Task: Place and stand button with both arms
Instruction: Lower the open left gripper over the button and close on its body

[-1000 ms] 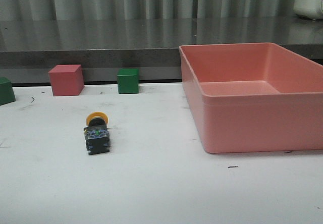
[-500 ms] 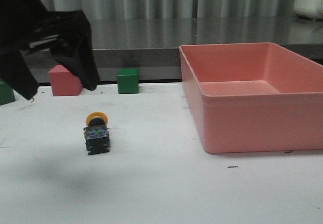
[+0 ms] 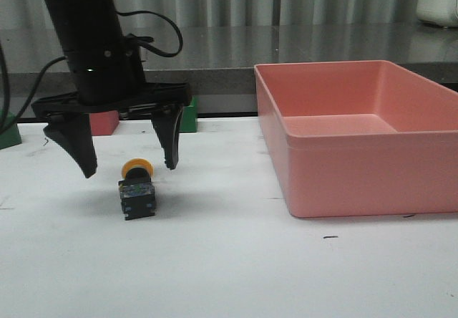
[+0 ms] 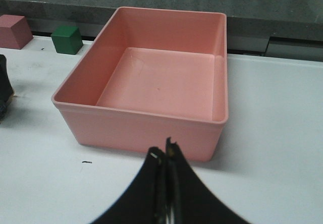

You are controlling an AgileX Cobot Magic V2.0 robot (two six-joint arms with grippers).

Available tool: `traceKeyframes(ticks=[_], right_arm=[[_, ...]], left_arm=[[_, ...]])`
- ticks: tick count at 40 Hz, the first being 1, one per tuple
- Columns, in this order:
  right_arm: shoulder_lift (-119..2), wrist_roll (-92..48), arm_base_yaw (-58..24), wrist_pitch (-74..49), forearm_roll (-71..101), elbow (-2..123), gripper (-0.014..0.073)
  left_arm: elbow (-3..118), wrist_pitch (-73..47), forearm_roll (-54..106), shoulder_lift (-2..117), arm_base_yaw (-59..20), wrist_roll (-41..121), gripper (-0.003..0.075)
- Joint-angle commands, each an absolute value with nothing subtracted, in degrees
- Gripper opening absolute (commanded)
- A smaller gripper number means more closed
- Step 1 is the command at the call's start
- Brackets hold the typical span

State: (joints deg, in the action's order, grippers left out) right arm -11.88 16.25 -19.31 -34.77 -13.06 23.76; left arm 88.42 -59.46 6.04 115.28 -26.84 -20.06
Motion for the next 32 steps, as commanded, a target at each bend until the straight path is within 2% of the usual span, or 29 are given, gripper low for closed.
traceKeyframes(ticks=[1, 13, 17, 22, 29, 32], right_arm=[[-12.4, 16.1, -19.1, -30.1, -14.6, 25.1, -0.0071], [-12.4, 16.1, -19.1, -30.1, -14.6, 25.1, -0.0071], [-12.4, 16.1, -19.1, -30.1, -14.6, 25.1, -0.0071], [-12.4, 16.1, -19.1, -30.1, -14.6, 25.1, -0.0071], [-12.4, 16.1, -19.1, -30.1, -14.6, 25.1, -0.0071], [-12.4, 16.1, -19.1, -30.1, -14.6, 25.1, -0.0071]], left_arm=[[93.0, -60.0, 5.9, 115.1, -27.2, -22.0, 0.0669], [96.5, -60.5, 5.1, 119.9, -27.1, -23.1, 0.0668], [96.5, -60.7, 5.1, 120.4, -27.1, -23.3, 0.0631], [96.5, -60.7, 5.1, 120.5, -27.1, -23.3, 0.0514], [96.5, -60.7, 5.1, 120.5, -27.1, -23.3, 0.0303], [96.5, -60.7, 5.1, 120.5, -27.1, -23.3, 0.0252]])
